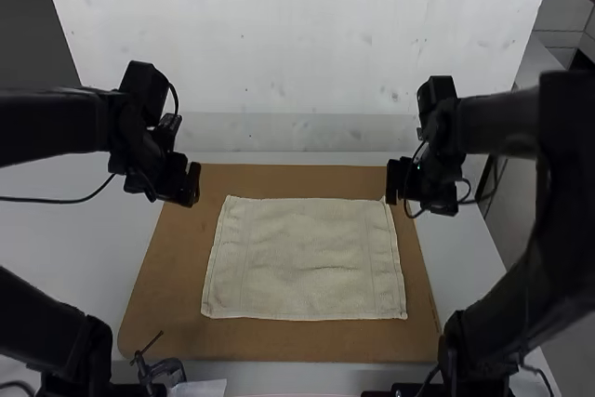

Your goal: Fold the towel.

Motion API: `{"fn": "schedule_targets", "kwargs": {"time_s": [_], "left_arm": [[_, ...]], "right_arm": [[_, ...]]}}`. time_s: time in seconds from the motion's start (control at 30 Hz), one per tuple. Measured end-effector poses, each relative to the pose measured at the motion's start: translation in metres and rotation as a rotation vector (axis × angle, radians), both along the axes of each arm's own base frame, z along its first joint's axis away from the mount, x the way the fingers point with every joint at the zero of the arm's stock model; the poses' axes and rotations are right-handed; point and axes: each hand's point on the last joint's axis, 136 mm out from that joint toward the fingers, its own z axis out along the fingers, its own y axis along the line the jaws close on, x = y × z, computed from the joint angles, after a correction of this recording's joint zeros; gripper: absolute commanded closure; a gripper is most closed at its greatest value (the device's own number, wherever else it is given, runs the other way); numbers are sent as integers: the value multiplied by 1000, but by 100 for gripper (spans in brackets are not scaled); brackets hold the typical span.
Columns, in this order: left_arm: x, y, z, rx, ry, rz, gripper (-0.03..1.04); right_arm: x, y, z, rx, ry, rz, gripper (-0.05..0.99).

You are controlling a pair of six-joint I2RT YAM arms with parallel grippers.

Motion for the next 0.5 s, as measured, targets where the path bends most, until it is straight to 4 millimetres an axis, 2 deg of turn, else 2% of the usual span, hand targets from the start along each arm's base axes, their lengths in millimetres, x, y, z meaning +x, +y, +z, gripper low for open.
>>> {"fn": "schedule_targets", "kwargs": {"time_s": [0.17,0.27,0.5], "left_arm": [[18,-1,-1,11,-6,19,2],[25,-2,-5,12,-10,23,4],[30,5,-7,1,-12,46,4]], "right_arm": [[32,3,-23,-7,69,6,-2],[45,4,-35,-14,98,20,-2],[76,11,-60,-19,146,50,-2]]}}
